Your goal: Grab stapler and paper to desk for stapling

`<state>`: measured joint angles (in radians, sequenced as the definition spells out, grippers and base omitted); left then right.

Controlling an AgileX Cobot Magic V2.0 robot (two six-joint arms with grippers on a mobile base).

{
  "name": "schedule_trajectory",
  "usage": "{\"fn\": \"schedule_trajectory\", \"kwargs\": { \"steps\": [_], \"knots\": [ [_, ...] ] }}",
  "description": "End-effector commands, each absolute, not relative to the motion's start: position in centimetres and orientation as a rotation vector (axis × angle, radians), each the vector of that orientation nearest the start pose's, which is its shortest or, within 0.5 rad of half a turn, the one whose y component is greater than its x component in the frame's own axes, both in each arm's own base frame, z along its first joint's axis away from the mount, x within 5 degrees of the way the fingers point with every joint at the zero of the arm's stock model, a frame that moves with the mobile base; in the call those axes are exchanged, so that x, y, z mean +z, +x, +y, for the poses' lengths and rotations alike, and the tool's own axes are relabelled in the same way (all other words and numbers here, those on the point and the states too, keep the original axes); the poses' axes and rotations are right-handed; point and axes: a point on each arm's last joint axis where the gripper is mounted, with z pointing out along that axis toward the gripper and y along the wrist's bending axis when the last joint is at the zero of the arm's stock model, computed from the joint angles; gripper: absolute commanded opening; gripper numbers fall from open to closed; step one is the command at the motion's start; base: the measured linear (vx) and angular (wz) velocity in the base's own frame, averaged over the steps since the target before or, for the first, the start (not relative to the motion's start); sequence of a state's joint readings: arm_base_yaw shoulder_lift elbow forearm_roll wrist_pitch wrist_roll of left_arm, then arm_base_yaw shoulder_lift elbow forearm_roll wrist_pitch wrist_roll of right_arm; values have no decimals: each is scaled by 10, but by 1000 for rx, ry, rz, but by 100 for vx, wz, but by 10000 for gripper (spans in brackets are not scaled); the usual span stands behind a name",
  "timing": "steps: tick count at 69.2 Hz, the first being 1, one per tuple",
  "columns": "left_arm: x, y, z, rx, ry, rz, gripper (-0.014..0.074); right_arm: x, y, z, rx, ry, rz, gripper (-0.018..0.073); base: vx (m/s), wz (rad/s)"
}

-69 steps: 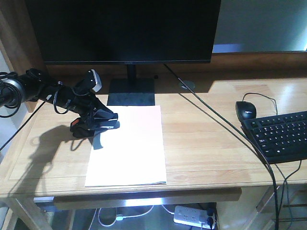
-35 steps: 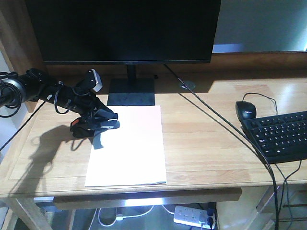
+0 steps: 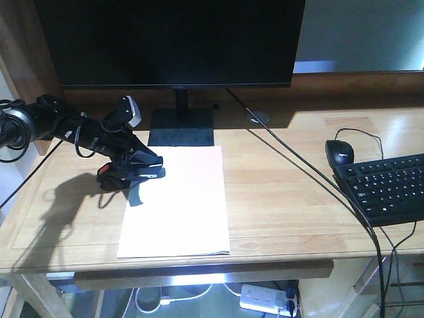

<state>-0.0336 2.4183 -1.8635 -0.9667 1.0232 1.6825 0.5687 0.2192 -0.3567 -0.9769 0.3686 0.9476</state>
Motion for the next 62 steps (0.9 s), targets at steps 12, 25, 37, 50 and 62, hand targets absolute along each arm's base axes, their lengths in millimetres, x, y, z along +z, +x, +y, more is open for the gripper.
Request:
{"fn": "schedule_trajectory", "kwargs": {
  "steps": [12, 25, 37, 50, 62],
  "knots": [
    [133, 491, -77, -552, 1441, 1979, -6, 311, 63, 11, 218, -237, 1495, 591, 0, 0],
    [140, 491, -77, -544, 1439, 1970, -6, 311, 63, 11, 218, -237, 1495, 591, 0, 0],
    [171, 487, -78, -524, 1444, 1923, -6, 311, 63, 11, 218, -237, 1495, 591, 0, 0],
    [212, 481, -78, -499, 1390, 1907, -6, 311, 63, 11, 218, -237, 1495, 591, 0, 0],
    [259, 467, -76, -465, 1329, 1919, -6, 311, 63, 11, 218, -237, 1495, 591, 0, 0]
  ]
}}
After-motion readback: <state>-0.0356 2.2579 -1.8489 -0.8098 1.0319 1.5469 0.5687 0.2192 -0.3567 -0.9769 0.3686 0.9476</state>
